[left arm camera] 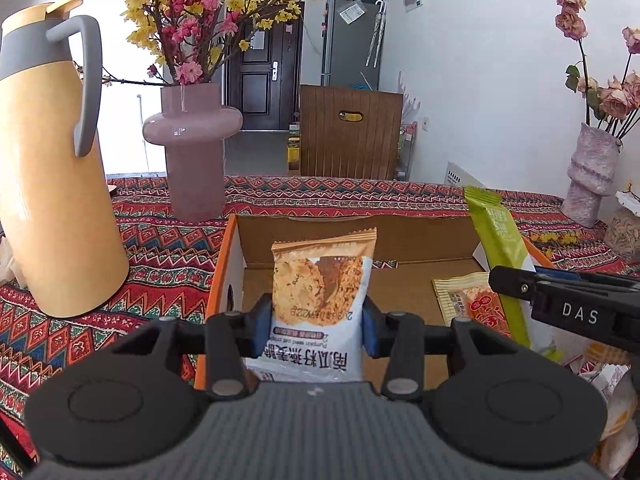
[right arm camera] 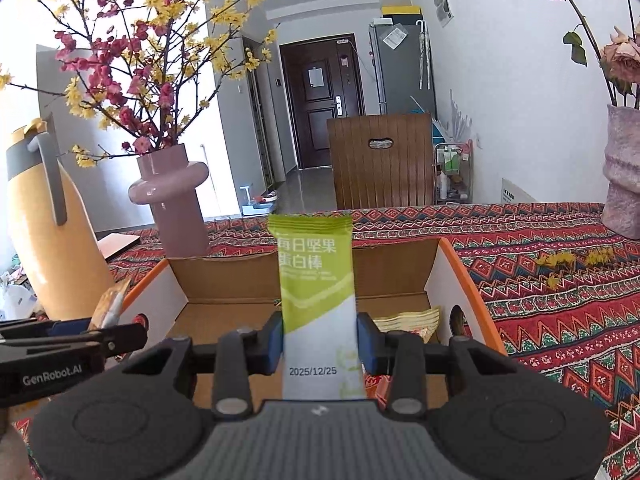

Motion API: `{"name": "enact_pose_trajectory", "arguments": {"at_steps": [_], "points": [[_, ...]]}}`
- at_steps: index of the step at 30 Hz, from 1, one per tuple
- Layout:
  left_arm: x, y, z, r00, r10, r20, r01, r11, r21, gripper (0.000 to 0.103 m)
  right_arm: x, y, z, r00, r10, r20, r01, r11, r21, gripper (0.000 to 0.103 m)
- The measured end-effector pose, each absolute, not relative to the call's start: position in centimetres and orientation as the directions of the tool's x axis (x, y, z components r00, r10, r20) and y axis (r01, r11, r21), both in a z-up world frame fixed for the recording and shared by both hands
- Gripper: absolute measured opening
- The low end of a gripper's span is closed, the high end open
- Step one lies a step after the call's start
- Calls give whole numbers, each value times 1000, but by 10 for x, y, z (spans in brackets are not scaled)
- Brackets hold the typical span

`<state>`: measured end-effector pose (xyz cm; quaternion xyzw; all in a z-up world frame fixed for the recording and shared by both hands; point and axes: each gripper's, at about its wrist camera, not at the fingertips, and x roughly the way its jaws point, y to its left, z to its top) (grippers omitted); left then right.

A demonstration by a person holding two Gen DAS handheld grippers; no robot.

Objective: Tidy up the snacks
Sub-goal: 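Carry both packets into the cardboard box and open both grippers to release them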

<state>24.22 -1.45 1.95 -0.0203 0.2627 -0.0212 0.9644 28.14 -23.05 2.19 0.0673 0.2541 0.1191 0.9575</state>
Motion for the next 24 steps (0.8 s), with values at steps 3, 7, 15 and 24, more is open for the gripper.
{"name": "enact_pose_trajectory", "arguments": {"at_steps": [3, 7, 15, 24], "points": [[239, -15, 22, 872, -51, -487, 28, 998, -54, 57, 280, -236, 23, 850, 251, -464, -173, 964, 204, 42], [234, -14, 27, 891, -19, -453, -4, 999, -50, 94, 274, -244, 26, 871, 230, -434, -141, 964, 227, 85], [229, -13, 29, 902, -10, -431, -21, 998, -67, 103, 267, -253, 31, 898, 215, -385, -118, 958, 262, 103], [228, -10, 28, 902, -10, -431, -32, 995, -90, 103, 264, -253, 33, 901, 214, -378, -119, 958, 259, 103]]}}
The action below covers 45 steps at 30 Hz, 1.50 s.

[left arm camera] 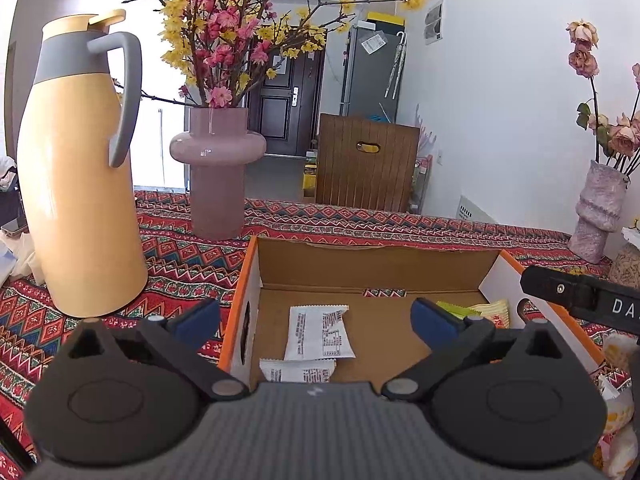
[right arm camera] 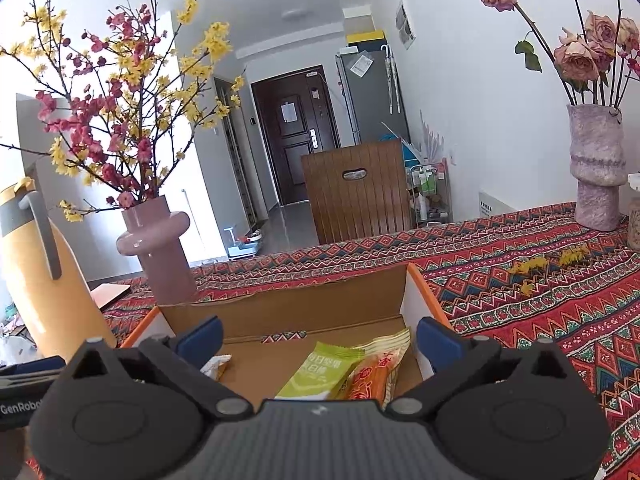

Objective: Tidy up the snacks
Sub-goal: 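Carry both packets into the cardboard box and open both grippers to release them, then move the right gripper to the white packet on the tablecloth and grasp it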

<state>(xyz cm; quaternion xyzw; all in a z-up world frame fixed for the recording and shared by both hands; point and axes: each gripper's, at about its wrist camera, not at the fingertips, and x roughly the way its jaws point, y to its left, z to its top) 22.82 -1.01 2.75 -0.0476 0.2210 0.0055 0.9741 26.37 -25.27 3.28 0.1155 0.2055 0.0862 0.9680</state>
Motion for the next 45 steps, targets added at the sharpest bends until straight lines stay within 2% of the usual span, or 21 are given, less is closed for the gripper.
{"name": "enact_pose_trajectory", "arguments": {"at_steps": [13, 20, 27, 45], "points": [[211, -13, 50, 919, -10, -393, -29, 995, -94, 103, 243, -254, 60, 930, 200, -307, -129, 963, 236, 103], [186, -6, 58, 922, -14, -387, -26, 995, -97, 103, 216, -260, 69, 933, 198, -300, -138, 968, 209, 103], [158, 8, 54, 915, 2, -403, -39, 996, -83, 103, 182, -269, 67, 929, 185, -320, -132, 975, 178, 103], [113, 35, 15, 859, 32, -510, -80, 994, -73, 103, 120, -296, 14, 870, 171, -463, -91, 978, 190, 103]]}}
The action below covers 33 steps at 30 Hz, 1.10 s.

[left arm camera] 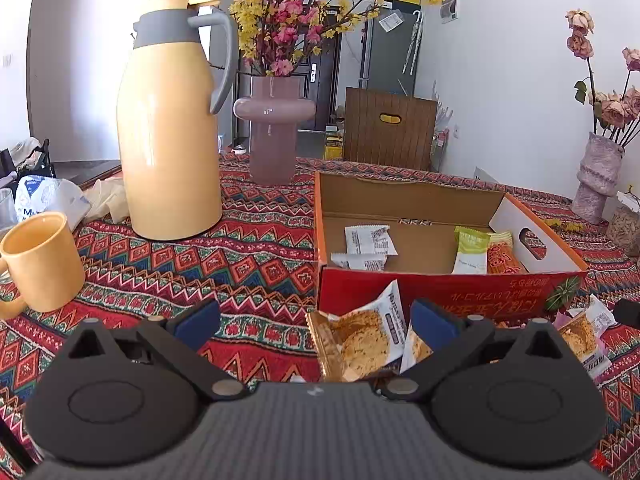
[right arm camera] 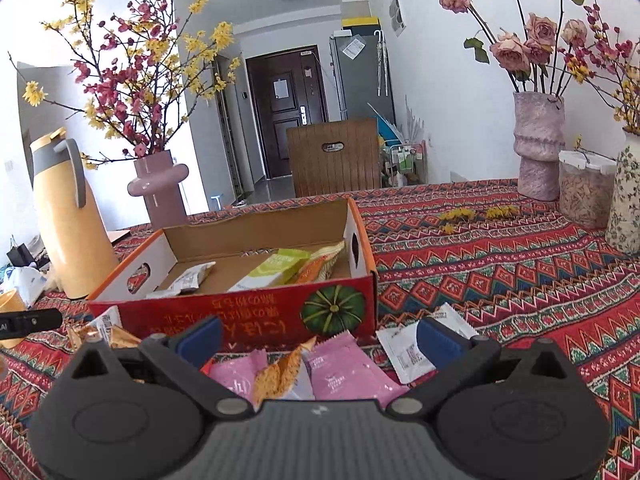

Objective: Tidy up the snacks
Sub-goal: 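Move the right gripper to the white packet on the tablecloth and grasp it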

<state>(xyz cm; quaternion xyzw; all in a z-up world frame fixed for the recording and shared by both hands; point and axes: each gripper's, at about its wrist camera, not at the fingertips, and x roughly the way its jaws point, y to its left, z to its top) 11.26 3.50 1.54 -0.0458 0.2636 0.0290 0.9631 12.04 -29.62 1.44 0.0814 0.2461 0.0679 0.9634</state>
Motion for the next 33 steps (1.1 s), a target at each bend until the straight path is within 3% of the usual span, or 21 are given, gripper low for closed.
{"name": "enact_pose_trajectory", "arguments": {"at_steps": [13, 27, 33], "points": [[104, 33, 11, 847, 30, -531, -83, 994, -76, 103, 123, -316, 1, 861, 117, -494, -47, 987, 151, 103], [107, 35, 11, 838, 49, -544, -106, 992, -75, 103, 216, -346, -30, 746, -4, -666, -20, 999, -29, 103], [108, 36, 11, 831, 54, -553, -109, 992, -68, 103, 244, -348, -48, 695, 9, -719, -20, 1000, -7, 103]]}}
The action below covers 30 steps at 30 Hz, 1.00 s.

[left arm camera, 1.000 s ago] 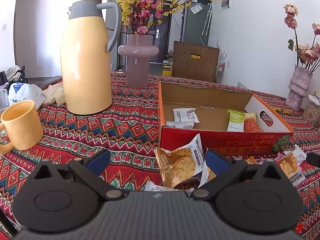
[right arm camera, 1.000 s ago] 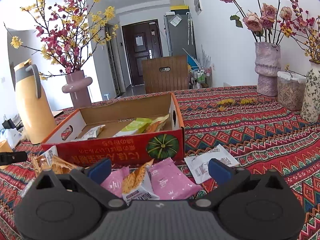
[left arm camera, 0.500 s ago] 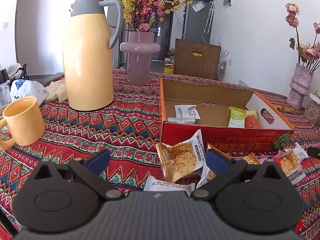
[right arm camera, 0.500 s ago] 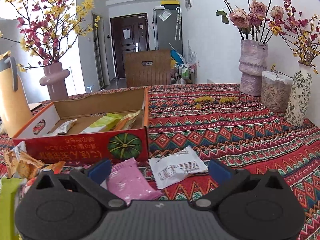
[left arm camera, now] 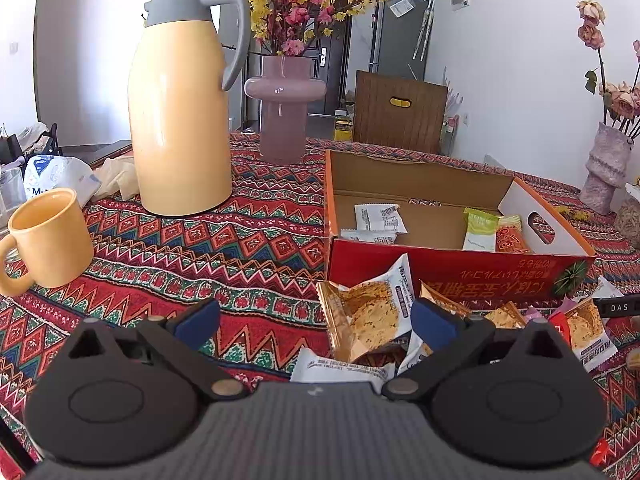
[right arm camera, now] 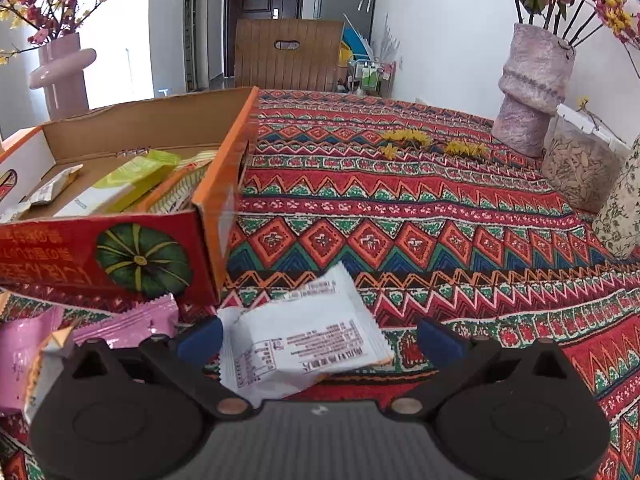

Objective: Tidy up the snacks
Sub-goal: 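Move the right gripper to the white packet on the tablecloth and grasp it, then lift the white packet with the right gripper while the left gripper grasps a white biscuit packet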

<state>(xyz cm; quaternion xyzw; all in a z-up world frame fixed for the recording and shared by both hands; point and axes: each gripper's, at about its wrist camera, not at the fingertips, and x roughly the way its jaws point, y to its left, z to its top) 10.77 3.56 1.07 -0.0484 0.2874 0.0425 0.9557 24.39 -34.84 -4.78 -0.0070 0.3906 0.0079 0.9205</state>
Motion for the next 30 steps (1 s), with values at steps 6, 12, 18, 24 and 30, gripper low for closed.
{"name": "enact_pose_trajectory", "arguments": {"at_steps": [6, 12, 18, 24, 30], "points": [[111, 36, 9, 826, 57, -561, -115, 991, -69, 103, 240, -352, -52, 708, 43, -705, -21, 999, 39, 101], [112, 35, 8, 822, 51, -567, -110, 991, -70, 103, 230, -347, -47, 734, 67, -676, -54, 998, 41, 74], [111, 38, 8, 821, 58, -568, -120, 990, -72, 103, 223, -343, -46, 756, 77, -650, -77, 997, 29, 50], [108, 40, 8, 822, 58, -567, -122, 990, -76, 103, 211, -340, -43, 785, 44, -618, -51, 999, 7, 49], [109, 43, 7, 815, 57, -577, -127, 989, -81, 103, 186, -351, -28, 834, 42, -550, 2, 997, 79, 49]]}}
